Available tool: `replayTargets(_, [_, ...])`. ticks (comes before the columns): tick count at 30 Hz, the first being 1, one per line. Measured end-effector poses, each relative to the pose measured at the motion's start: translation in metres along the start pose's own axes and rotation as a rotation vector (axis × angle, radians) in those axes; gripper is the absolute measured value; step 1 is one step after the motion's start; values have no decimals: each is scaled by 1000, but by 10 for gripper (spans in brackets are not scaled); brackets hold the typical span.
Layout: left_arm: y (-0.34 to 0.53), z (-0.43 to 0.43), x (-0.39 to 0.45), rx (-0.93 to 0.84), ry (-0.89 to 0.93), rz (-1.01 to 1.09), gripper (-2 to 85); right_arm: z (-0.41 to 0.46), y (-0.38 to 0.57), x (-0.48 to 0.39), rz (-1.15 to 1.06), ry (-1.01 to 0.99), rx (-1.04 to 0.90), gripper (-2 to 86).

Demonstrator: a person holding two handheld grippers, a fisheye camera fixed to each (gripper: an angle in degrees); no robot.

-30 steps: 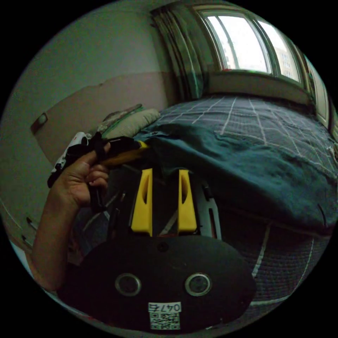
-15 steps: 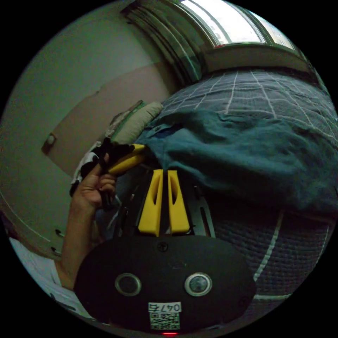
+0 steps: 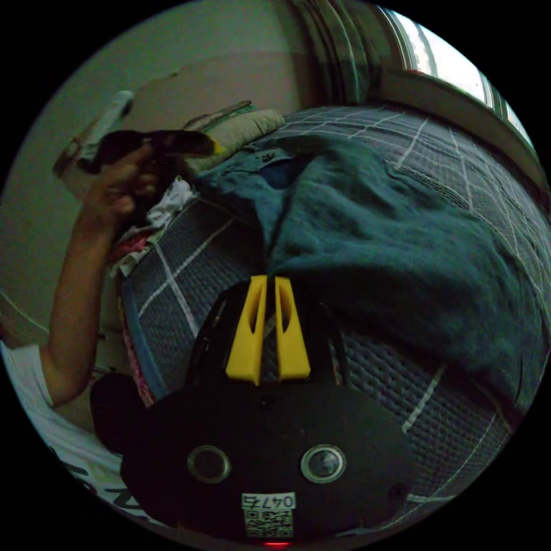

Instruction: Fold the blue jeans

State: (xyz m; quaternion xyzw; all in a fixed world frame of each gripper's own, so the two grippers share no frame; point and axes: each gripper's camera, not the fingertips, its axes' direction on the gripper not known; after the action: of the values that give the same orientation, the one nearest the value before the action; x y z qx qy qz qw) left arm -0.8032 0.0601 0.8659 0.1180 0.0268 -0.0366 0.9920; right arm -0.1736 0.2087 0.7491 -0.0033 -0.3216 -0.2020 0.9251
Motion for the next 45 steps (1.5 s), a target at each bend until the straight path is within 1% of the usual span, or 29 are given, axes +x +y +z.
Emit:
replayTargets(1, [-5, 30, 4, -101, -75, 38, -8, -1, 1, -2, -11, 4, 3, 6])
replayTargets(2, [-5, 54, 6, -160, -50, 67, -8, -2, 2, -4, -26, -4, -3, 8])
replayTargets(3, [-4, 58, 7, -145, -33, 73, -8, -9, 4, -8, -62, -39, -12, 7])
replayTargets(5, [-7, 54, 16, -155, -5, 99, -9, -36, 6, -13, -88, -49, 101, 3])
replayTargets(6, [-9, 51, 20, -159, -11, 105, -9, -52, 0, -16, -127, 17, 189, 2])
replayTargets(7, [-9, 38, 29, -126, -27, 119, -9, -59, -14, -19, -184, 95, 208, 2])
replayTargets(8, [-8, 21, 37, -43, -35, 118, -9, -58, -23, -18, -204, 129, 199, 3])
replayTargets(10, [-6, 10, 45, 19, -48, 119, -9, -34, -54, -8, -269, 138, 66, 9])
replayTargets(13, [-4, 50, 51, -167, -176, 184, -8, 10, -57, 11, -311, 148, -133, 11])
replayTargets(14, [1, 54, 48, -121, -120, 166, -8, 14, -54, 15, -305, 131, -121, 11])
replayTargets(17, [-1, 31, 46, -77, -7, 62, -8, 0, -61, 25, -286, 59, -101, 8])
replayTargets(18, [0, 22, 49, -42, 15, 66, -8, -20, -62, 25, -296, 80, -18, 6])
replayTargets(19, [5, 6, 58, 25, 73, 88, -9, -41, -60, 29, -291, 118, 63, 4])
replayTargets(20, [11, -3, 71, 49, 133, 136, -9, -48, -59, 33, -285, 140, 73, 3])
replayTargets(22, [18, 4, 95, -2, 148, 247, -9, -63, -49, 58, -244, 219, 44, 2])
replayTargets(24, [23, 29, 114, -67, 22, 309, -9, -60, -38, 78, -224, 242, -14, 1])
replayTargets(25, [24, 55, 118, -163, -62, 331, -9, -50, -31, 89, -221, 234, -93, 1])
replayTargets(27, [24, 69, 108, -181, 53, 251, -9, -34, -19, 107, -229, 212, -166, -1])
replayTargets(28, [20, 68, 103, -220, 109, 203, -9, -41, -17, 120, -170, 140, -122, -1])
replayTargets(29, [16, 62, 106, -235, 97, 192, -9, -45, -20, 124, -155, 120, -141, -1])
replayTargets(30, [14, 56, 110, -224, 65, 207, -9, -58, -28, 126, -168, 116, -126, 0])
replayTargets(31, [8, 42, 120, -163, 7, 242, -9, -76, -39, 124, -205, 126, -18, 1])
replayTargets(33, [-10, 26, 135, -58, 25, 262, -9, -91, -68, 124, -249, 122, 57, 5])
replayTargets(34, [-26, 25, 145, -13, 60, 279, -9, -89, -93, 127, -279, 127, 50, 9])
replayTargets(36, [-54, 41, 164, 3, 24, 315, -9, -72, -128, 132, -325, 196, 6, 23])
replayTargets(38, [-82, 83, 184, -55, -105, 327, -9, -47, -153, 137, -386, 290, -55, 63])
replayTargets(40, [-93, 115, 194, -131, -166, 345, -9, -13, -171, 144, -437, 432, -152, 121])
replayTargets(42, [-95, 139, 200, -183, -220, 359, -9, 3, -173, 151, -503, 416, -219, 106])
replayTargets(45, [-88, 163, 203, -196, -185, 363, -9, 1, -167, 171, -502, 255, -227, 33])
